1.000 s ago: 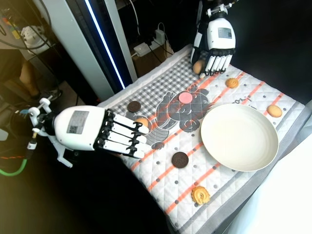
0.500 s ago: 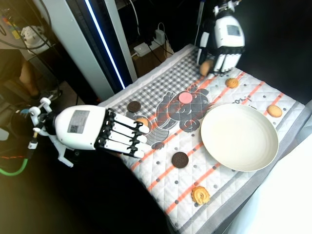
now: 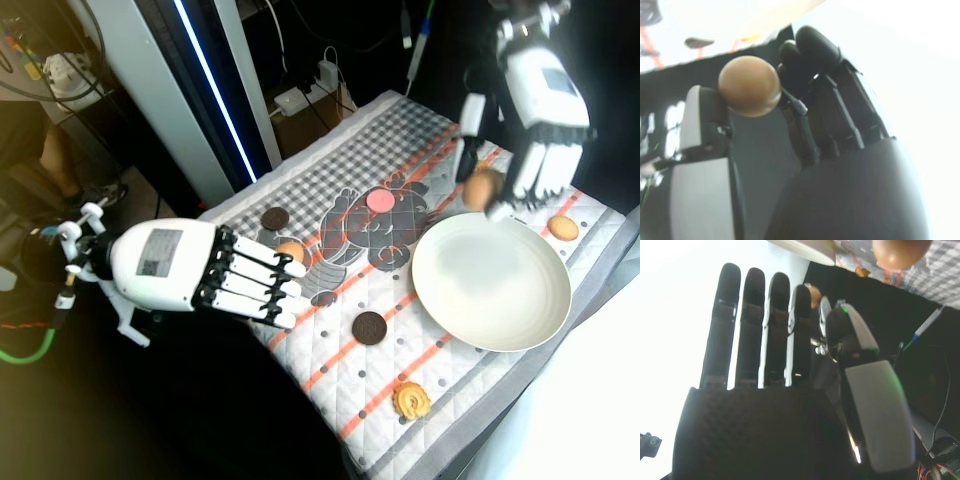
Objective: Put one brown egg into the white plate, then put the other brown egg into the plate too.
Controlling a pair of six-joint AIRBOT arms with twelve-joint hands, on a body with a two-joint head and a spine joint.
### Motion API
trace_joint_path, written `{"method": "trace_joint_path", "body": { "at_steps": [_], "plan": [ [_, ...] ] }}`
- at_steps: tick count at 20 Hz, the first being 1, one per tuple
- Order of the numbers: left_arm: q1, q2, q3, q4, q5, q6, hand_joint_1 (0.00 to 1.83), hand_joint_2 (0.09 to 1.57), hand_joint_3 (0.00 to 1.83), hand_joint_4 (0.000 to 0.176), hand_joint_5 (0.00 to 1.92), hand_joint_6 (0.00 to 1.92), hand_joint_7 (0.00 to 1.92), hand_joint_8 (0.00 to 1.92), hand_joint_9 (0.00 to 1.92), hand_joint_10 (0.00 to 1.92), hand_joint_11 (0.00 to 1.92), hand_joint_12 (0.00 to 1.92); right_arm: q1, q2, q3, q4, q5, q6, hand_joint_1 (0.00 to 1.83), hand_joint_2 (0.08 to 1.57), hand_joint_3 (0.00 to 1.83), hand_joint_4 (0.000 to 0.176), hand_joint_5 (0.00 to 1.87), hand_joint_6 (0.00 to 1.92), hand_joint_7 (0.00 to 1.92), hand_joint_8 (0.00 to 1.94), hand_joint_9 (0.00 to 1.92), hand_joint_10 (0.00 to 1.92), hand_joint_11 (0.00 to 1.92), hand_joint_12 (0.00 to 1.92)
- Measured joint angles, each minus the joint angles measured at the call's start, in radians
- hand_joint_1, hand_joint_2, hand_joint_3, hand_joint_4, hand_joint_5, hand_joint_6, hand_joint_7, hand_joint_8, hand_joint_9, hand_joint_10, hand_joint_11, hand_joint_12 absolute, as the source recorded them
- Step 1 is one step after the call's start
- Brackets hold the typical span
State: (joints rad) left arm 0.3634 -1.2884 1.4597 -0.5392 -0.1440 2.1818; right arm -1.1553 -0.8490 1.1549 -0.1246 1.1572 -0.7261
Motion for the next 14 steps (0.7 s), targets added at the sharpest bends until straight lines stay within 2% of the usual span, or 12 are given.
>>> {"method": "trace_joint_path", "body": {
  "at_steps": [1, 3, 4, 5, 6, 7, 8, 10, 11, 12, 13, 14],
  "plan": [
    [0.001, -0.017, 0.017, -0.033, 0.008, 0.002, 1.23, 1.2, 0.0, 0.0, 0.82, 0.98, 0.84, 1.46, 0.81, 1.29, 0.78, 1.45, 0.006, -0.008, 0.005, -0.011, -0.004, 0.0, 0.68, 1.37, 0.0, 0.0, 0.7, 0.0, 0.78, 0.0, 0.72, 0.0, 0.58, 0.34],
    [0.002, -0.039, 0.037, -0.052, 0.018, 0.002, 1.22, 1.21, 0.0, 0.0, 0.81, 0.98, 0.82, 1.48, 0.74, 1.33, 0.71, 1.53, 0.013, -0.012, 0.007, -0.016, -0.006, 0.0, 0.7, 1.37, 0.0, 0.0, 0.7, 0.0, 0.78, 0.0, 0.73, 0.0, 0.57, 0.41],
    [0.003, -0.051, 0.049, -0.057, 0.02, 0.002, 1.05, 1.18, 0.0, 0.035, 0.84, 1.14, 0.75, 1.0, 0.73, 1.16, 0.68, 1.44, 0.016, -0.015, 0.01, -0.01, -0.003, 0.0, 0.71, 1.36, 0.0, 0.0, 0.7, 0.0, 0.79, 0.0, 0.74, 0.0, 0.57, 0.44],
    [0.005, -0.056, 0.053, -0.063, 0.022, 0.004, 1.05, 1.18, 0.0, 0.035, 0.84, 1.14, 0.75, 1.0, 0.73, 1.16, 0.68, 1.44, 0.018, -0.018, 0.011, -0.007, -0.002, 0.0, 0.71, 1.36, 0.0, 0.0, 0.7, 0.0, 0.79, 0.0, 0.74, 0.0, 0.57, 0.44],
    [0.009, -0.058, 0.054, -0.064, 0.025, 0.004, 0.9, 1.02, 0.0, 0.016, 0.6, 0.11, 0.72, 0.42, 0.73, 0.84, 0.62, 1.3, 0.018, -0.022, 0.011, -0.011, -0.003, 0.0, 0.69, 1.36, 0.0, 0.0, 0.71, 0.0, 0.79, 0.0, 0.74, 0.0, 0.53, 0.48],
    [0.014, -0.061, 0.054, -0.06, 0.025, 0.005, 0.87, 1.0, 0.0, 0.021, 0.56, 0.02, 0.76, 0.2, 0.78, 0.63, 0.62, 1.21, 0.019, -0.025, 0.013, -0.016, -0.004, 0.0, 0.64, 1.37, 0.0, 0.002, 0.7, 0.0, 0.79, 0.0, 0.73, 0.0, 0.51, 0.48],
    [0.016, -0.063, 0.054, -0.061, 0.03, 0.005, 0.87, 1.0, 0.0, 0.021, 0.56, 0.02, 0.76, 0.2, 0.78, 0.63, 0.62, 1.21, 0.019, -0.026, 0.013, -0.02, -0.005, 0.0, 0.64, 1.37, 0.0, 0.002, 0.7, 0.0, 0.79, 0.0, 0.73, 0.0, 0.51, 0.48],
    [0.031, -0.067, 0.055, -0.074, 0.031, 0.005, 0.85, 0.97, 0.0, 0.044, 0.45, 0.0, 0.74, 0.0, 0.88, 0.15, 0.53, 1.15, 0.019, -0.026, 0.013, -0.021, -0.003, 0.0, 0.65, 1.38, 0.0, 0.003, 0.7, 0.0, 0.79, 0.0, 0.73, 0.0, 0.49, 0.58],
    [0.041, -0.067, 0.055, -0.084, 0.03, 0.005, 0.85, 0.97, 0.0, 0.044, 0.45, 0.0, 0.74, 0.0, 0.88, 0.15, 0.53, 1.15, 0.021, -0.026, 0.015, -0.023, -0.003, 0.0, 0.65, 1.38, 0.0, 0.003, 0.7, 0.0, 0.79, 0.0, 0.73, 0.0, 0.49, 0.58],
    [0.052, -0.067, 0.054, -0.095, 0.028, 0.005, 0.85, 0.98, 0.0, 0.059, 0.41, 0.0, 0.69, 0.0, 0.85, 0.08, 0.47, 1.19, 0.022, -0.026, 0.015, -0.022, -0.005, 0.0, 0.67, 1.38, 0.0, 0.002, 0.7, 0.0, 0.79, 0.0, 0.73, 0.0, 0.49, 0.6],
    [0.072, -0.037, 0.013, -0.082, 0.012, -0.042, 0.82, 0.97, 0.0, 0.089, 0.36, 0.0, 0.63, 0.0, 0.77, 0.03, 0.34, 1.15, 0.022, -0.026, 0.015, -0.022, -0.003, 0.0, 0.64, 1.38, 0.0, 0.006, 0.69, 0.0, 0.78, 0.0, 0.73, 0.0, 0.47, 0.61],
    [0.08, -0.022, -0.005, -0.051, 0.002, -0.097, 0.82, 0.97, 0.0, 0.089, 0.36, 0.0, 0.63, 0.0, 0.77, 0.03, 0.34, 1.15, 0.022, -0.026, 0.015, -0.023, -0.003, 0.0, 0.64, 1.38, 0.0, 0.006, 0.69, 0.0, 0.78, 0.0, 0.73, 0.0, 0.47, 0.61]
  ]
}}
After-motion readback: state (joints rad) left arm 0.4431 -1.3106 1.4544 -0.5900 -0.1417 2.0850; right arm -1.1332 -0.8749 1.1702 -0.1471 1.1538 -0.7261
